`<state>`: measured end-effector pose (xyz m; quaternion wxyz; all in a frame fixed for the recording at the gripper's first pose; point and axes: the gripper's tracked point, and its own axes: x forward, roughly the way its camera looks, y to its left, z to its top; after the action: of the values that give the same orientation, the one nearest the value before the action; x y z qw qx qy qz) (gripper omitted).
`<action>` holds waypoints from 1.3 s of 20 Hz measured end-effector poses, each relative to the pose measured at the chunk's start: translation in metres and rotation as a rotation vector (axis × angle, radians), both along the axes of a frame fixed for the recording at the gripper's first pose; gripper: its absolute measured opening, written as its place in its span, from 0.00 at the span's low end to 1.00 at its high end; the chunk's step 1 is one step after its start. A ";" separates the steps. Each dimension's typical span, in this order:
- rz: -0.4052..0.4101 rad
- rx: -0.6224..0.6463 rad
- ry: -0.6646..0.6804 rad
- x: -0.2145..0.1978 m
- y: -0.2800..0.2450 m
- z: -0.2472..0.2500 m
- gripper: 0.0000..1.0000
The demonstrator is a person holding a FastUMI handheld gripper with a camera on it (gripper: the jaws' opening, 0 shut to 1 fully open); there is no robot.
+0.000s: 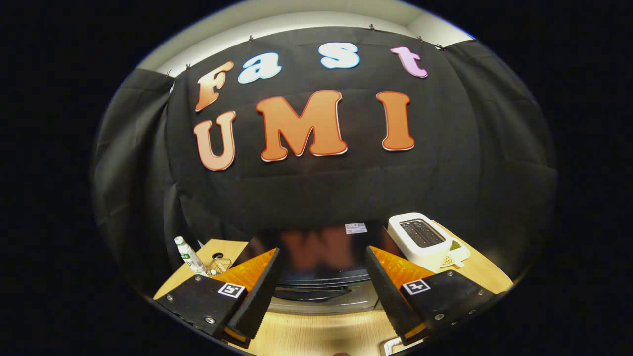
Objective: Open the toaster oven, put the food inside, and close the toaster oven door.
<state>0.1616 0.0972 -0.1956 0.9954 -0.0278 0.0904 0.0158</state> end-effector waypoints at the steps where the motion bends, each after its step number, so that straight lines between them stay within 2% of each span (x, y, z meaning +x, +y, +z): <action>1: -0.002 -0.032 0.009 0.008 0.001 -0.011 0.99; 8: -0.005 -0.054 0.130 0.034 0.015 -0.066 1.00; 10: 0.001 -0.066 0.117 0.036 0.018 -0.062 1.00; 15: 0.043 -0.074 0.147 0.022 0.031 -0.067 1.00; 26: 0.029 -0.093 0.180 -0.015 0.031 -0.075 1.00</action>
<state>0.1469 0.1280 -0.2710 0.9805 -0.0737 0.1799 0.0287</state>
